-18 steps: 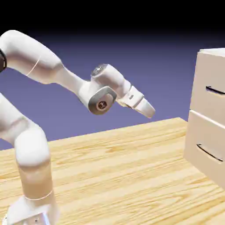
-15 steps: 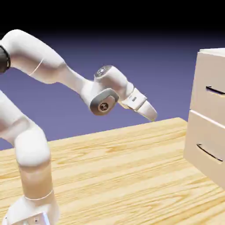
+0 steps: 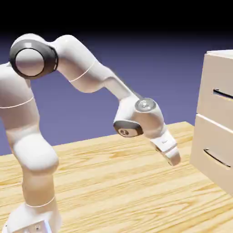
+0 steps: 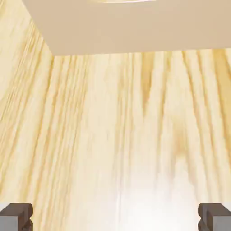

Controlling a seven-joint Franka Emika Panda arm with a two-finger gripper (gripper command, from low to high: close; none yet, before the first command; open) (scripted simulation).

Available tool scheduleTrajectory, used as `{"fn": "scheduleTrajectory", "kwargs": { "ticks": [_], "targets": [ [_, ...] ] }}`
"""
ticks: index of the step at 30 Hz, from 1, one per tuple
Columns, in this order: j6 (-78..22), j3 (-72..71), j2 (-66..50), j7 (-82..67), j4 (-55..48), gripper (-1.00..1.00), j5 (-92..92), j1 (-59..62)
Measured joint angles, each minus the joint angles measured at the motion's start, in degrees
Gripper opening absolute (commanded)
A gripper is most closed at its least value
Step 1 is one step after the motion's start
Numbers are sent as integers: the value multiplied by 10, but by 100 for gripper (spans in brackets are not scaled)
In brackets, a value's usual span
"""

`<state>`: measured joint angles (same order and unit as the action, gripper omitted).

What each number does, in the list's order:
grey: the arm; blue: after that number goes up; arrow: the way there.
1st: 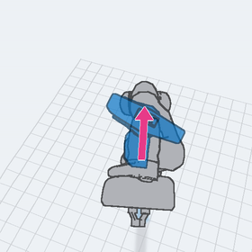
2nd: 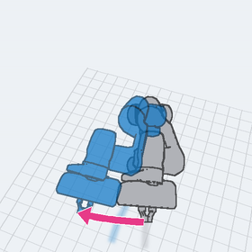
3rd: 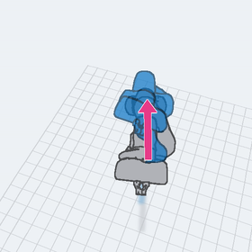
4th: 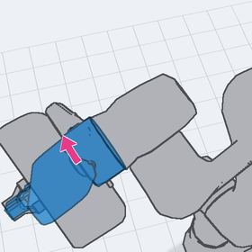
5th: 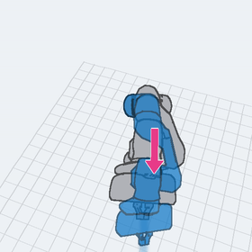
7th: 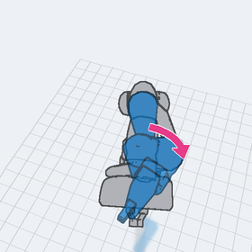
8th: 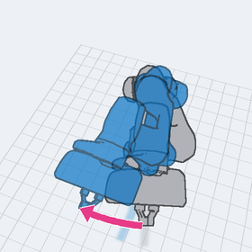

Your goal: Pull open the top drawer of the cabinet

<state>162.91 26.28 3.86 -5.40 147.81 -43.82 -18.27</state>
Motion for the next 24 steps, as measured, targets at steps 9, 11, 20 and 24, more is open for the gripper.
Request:
{"fn": "scheduleTrajectory", "kwargs": {
  "ticks": [9, 11, 20, 24],
  "targets": [
    [-52, 123, -135, -224, -62, 0, -205, -85],
    [-64, 150, -165, -274, -76, 0, -251, -103],
    [-116, 274, -300, -498, -137, 0, -456, -186],
    [-139, 328, -360, -598, -165, 0, -548, -223]
  ]
}}
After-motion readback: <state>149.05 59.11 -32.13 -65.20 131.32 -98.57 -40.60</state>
